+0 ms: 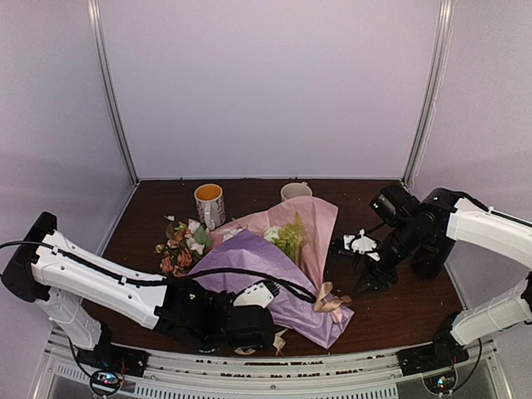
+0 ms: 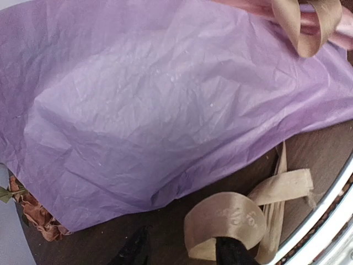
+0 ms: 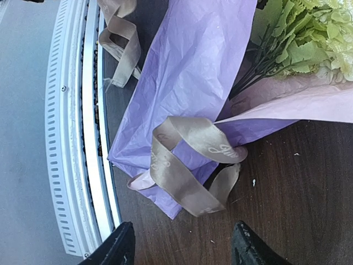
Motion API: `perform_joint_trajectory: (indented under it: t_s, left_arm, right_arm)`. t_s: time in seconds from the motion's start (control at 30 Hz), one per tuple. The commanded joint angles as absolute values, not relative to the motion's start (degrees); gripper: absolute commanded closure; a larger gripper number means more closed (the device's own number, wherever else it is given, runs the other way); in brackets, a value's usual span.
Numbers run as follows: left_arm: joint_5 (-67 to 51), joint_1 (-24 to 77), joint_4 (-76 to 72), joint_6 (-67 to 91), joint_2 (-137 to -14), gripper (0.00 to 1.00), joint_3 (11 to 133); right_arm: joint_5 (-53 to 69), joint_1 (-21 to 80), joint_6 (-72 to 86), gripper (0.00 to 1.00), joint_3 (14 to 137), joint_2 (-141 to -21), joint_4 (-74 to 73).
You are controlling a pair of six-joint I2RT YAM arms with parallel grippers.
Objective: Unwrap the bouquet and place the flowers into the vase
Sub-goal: Untie the half-tied ribbon from the folded wrapping paper.
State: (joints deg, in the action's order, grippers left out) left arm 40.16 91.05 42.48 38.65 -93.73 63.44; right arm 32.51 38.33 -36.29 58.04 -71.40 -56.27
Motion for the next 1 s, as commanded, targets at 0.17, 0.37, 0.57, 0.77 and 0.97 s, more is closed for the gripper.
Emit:
perform_joint_trajectory:
  t_s: [0.17,0.37,0.57,0.77,0.97]
  left_arm:
    - [34.3,86.8,34.4,16.8,-88.9,0.33,73.1]
    - [33.2,84.8,35.5,16.1,-82.8,0.32,72.9]
    - [18.3,82.3,41.4,13.7,-82.6,0.31,74.3]
    - [3.8,78.9,48.4,13.2,-86.8,0.26,74.8]
    - [19.7,77.7,47.8,9.7,-87.7,0.02,76.5]
  right_arm:
    - [29.6,41.9,-29.3,0.42,69.3,-74.4,-50.7]
    - [23.4,45.2,-23.6,0.53,79.2,-87.8,-46.3]
    - [20.2,45.4,-22.9,0.57,83.0,-96.1,-45.2]
    - [25.4,45.3,-29.6,0.54,80.1,-89.3,-51.8]
    - [28.2,46.0,-40.3,0.43,70.2,-80.9,-57.6]
